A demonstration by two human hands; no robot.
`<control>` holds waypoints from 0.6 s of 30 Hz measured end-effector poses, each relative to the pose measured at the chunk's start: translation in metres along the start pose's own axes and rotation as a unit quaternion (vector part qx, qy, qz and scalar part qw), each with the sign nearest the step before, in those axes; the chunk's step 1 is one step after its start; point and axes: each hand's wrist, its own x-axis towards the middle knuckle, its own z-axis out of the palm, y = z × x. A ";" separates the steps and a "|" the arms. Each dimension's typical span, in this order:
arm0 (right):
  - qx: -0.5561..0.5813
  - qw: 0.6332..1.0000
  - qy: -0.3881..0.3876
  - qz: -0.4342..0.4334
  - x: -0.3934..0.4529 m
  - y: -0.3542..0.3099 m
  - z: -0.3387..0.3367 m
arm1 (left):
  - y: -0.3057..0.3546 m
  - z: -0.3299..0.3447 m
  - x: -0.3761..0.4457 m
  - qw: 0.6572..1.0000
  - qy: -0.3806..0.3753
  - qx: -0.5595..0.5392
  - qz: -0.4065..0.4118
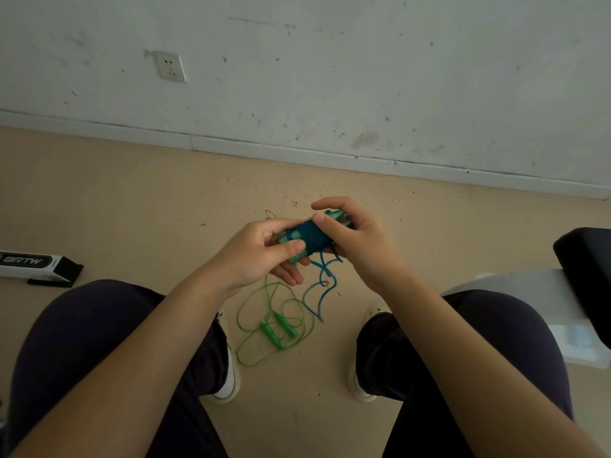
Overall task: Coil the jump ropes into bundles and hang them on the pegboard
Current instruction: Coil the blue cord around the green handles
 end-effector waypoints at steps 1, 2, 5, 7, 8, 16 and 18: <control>0.024 1.000 0.000 0.012 0.000 0.001 0.002 | -0.001 0.001 0.001 1.000 0.009 -0.004 0.005; 0.056 0.998 -0.005 0.023 0.000 0.001 0.004 | -0.001 0.001 0.002 1.000 0.020 -0.011 0.010; 0.120 0.991 -0.031 0.038 -0.001 0.000 0.008 | -0.002 0.001 0.005 0.998 0.051 -0.042 0.025; 0.091 0.995 -0.031 0.027 -0.002 -0.001 0.008 | -0.002 0.001 0.005 0.996 0.059 -0.051 0.030; 0.072 0.997 -0.026 0.020 -0.001 -0.002 0.007 | -0.002 0.001 0.005 0.997 0.057 -0.053 0.031; -0.102 0.993 -0.039 0.055 -0.004 -0.005 0.008 | 0.001 -0.004 -0.001 0.999 -0.017 -0.027 0.041; -0.121 0.989 -0.068 0.057 -0.004 -0.007 0.006 | 0.003 -0.009 -0.004 0.997 -0.060 -0.009 0.042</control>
